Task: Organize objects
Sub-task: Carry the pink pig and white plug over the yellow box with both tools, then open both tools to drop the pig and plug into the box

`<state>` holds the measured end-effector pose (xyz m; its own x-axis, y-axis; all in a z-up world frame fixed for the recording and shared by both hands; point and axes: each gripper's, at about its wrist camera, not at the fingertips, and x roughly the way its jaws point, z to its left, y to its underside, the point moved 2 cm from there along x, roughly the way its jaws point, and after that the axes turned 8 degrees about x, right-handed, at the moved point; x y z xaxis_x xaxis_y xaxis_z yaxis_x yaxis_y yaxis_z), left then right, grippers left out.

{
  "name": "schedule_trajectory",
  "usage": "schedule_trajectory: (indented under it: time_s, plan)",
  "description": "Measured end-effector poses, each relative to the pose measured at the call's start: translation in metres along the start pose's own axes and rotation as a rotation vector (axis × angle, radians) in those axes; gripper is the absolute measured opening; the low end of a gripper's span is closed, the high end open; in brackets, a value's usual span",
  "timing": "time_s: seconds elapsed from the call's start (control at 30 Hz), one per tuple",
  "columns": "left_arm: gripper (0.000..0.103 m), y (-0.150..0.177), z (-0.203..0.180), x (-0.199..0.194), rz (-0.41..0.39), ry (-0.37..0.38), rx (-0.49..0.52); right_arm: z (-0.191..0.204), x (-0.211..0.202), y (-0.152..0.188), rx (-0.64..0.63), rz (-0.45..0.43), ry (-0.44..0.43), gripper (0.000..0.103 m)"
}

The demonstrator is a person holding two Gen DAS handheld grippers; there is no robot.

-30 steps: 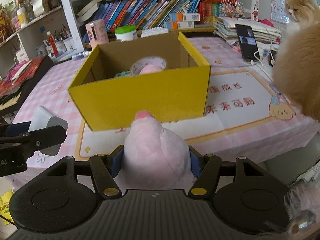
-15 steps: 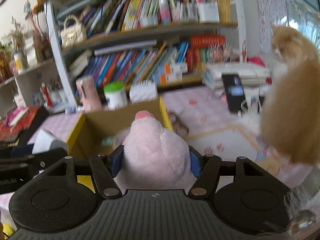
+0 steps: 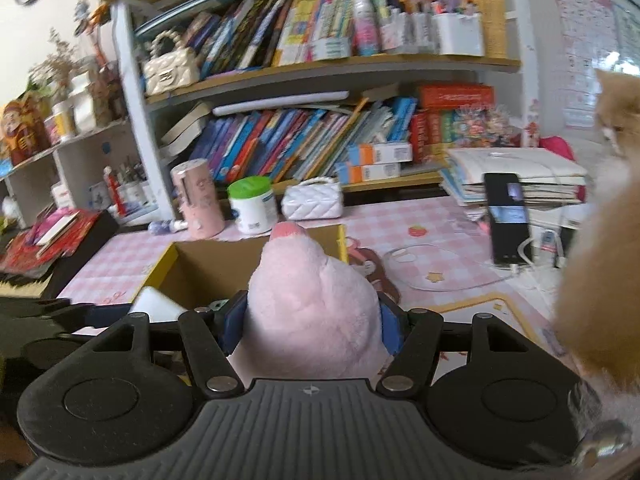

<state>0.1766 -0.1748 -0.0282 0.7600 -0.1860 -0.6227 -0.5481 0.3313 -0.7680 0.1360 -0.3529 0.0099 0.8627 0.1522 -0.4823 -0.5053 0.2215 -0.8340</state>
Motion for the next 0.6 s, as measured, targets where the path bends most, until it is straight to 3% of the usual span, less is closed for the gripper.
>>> schedule_trajectory:
  time_s: [0.23, 0.6]
  plan:
    - [0.066, 0.006, -0.004, 0.020, 0.073, -0.034, -0.022, 0.012, 0.032, 0.000, -0.097, 0.052, -0.080, 0.062]
    - [0.067, 0.007, -0.007, 0.025, 0.091, -0.086, -0.034, 0.015, 0.073, 0.008, -0.156, 0.154, -0.135, 0.063]
